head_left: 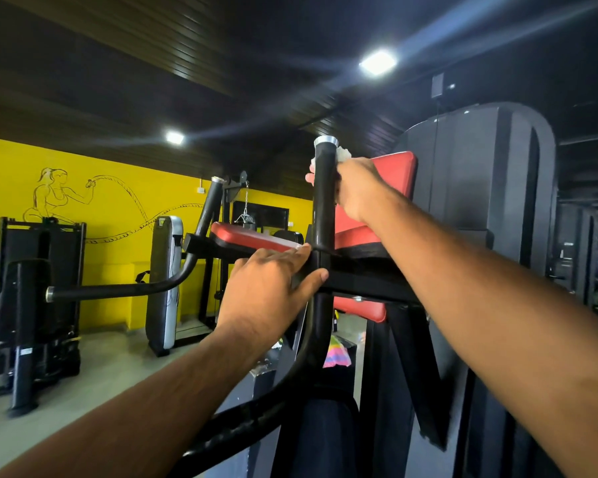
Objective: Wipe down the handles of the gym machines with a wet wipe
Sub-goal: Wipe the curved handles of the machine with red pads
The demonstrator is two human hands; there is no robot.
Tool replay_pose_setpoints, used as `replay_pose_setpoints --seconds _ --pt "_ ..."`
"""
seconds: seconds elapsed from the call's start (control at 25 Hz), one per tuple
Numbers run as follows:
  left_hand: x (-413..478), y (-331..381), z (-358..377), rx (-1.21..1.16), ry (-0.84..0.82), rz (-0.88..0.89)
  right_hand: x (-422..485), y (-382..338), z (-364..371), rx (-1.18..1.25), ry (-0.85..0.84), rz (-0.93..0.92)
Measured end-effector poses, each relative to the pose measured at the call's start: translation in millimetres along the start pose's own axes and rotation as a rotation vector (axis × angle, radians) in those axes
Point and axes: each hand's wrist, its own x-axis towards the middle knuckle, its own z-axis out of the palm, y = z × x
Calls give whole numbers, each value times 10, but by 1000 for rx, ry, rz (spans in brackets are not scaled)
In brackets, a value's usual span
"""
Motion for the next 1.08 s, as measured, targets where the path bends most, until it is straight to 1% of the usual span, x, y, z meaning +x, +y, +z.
replay_pose_setpoints --seconds 0.04,0.12,0.16,0.2,0.24,0.28,0.32,0.36,0.4,0.44,0.48,0.6,0.72,0.8,0.92,0.96,1.04,1.08 --pt "-14 -12 -8 1 0 -3 10 11 8 32 -17 4" --pt "-21 -33 -7 -13 12 -8 53 70 32 67 26 -27" --pt "-11 -36 0 -18 21 -7 62 107 41 35 75 -64" --pt "-2 -33 12 -18 22 -3 67 165 33 -50 144 -136" --pt "6 -31 21 -14 21 3 43 214 15 -212 223 -251" --pt "12 -31 25 -11 19 7 5 265 -6 -426 284 -418" --pt "19 -30 27 -14 19 7 -71 306 -22 -679 307 -619" --pt "32 -31 27 -15 20 8 -158 320 -20 -934 294 -807" --pt "42 -25 22 -11 24 8 -227 301 -16 -1146 269 -955" --pt "48 -18 16 -3 26 8 -203 258 -21 -1290 246 -1063" --pt "50 -14 8 9 18 8 -182 181 -24 -1367 217 -1125" --pt "1 -29 -5 39 -21 0 -65 41 -93 -1571 67 -1221" --pt "14 -25 -12 56 -30 7 -46 -77 -118 -1682 13 -1248" --pt "25 -17 -9 71 -26 15 -72 -115 -76 -1832 -112 -1278" --pt "17 -47 -11 65 -26 9 -74 -198 57 -1889 -91 -1267" --pt "4 -52 -6 57 -23 7 -110 -208 129 -1974 -117 -1279" --pt "-11 -44 -4 45 -22 15 -186 -164 209 -2159 -188 -1224" --pt "-14 -37 -9 45 -25 16 -216 -128 217 -2167 -198 -1172"
